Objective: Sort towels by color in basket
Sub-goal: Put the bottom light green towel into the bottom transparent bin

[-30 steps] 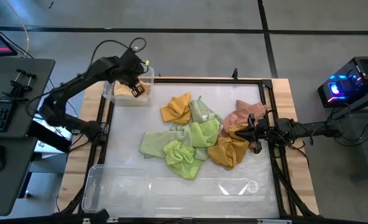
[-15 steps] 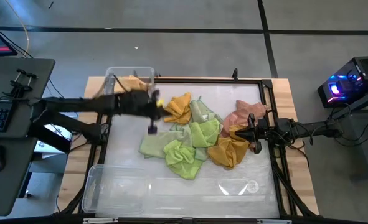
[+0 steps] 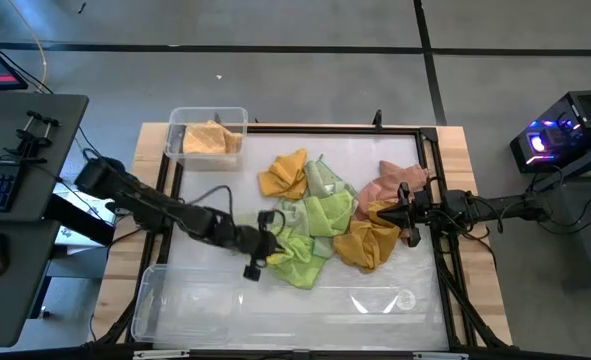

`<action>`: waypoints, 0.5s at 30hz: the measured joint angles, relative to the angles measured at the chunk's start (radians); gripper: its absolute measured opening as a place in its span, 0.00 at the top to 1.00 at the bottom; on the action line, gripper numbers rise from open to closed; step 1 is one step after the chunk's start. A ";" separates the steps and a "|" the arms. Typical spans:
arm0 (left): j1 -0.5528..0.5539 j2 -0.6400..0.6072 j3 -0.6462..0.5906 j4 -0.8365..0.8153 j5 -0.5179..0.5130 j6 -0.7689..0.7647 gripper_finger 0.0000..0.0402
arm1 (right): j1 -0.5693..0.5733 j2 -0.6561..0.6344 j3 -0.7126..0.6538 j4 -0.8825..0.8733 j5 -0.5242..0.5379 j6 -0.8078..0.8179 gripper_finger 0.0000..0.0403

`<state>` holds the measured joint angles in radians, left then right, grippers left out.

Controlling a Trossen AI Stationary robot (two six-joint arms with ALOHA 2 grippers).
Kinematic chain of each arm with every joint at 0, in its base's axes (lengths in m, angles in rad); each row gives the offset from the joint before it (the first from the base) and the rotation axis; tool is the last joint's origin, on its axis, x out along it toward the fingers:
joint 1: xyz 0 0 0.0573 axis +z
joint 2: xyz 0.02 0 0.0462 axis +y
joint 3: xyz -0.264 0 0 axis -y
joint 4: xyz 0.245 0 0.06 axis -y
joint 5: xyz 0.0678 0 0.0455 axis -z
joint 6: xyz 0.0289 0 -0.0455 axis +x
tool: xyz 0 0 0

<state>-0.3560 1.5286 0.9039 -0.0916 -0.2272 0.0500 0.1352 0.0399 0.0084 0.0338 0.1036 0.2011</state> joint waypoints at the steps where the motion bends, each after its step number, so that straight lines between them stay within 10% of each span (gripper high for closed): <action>1: -0.013 0.026 0.000 0.007 -0.001 -0.011 0.89 | 0.000 0.000 0.000 0.000 0.000 0.000 0.94; 15: -0.069 0.319 0.000 0.070 -0.281 -0.152 0.52 | 0.000 0.000 0.000 0.000 0.000 0.000 0.94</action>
<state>-0.4251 1.8478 0.9043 -0.0212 -0.5084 -0.1022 0.1354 0.0399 0.0084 0.0340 0.1036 0.2012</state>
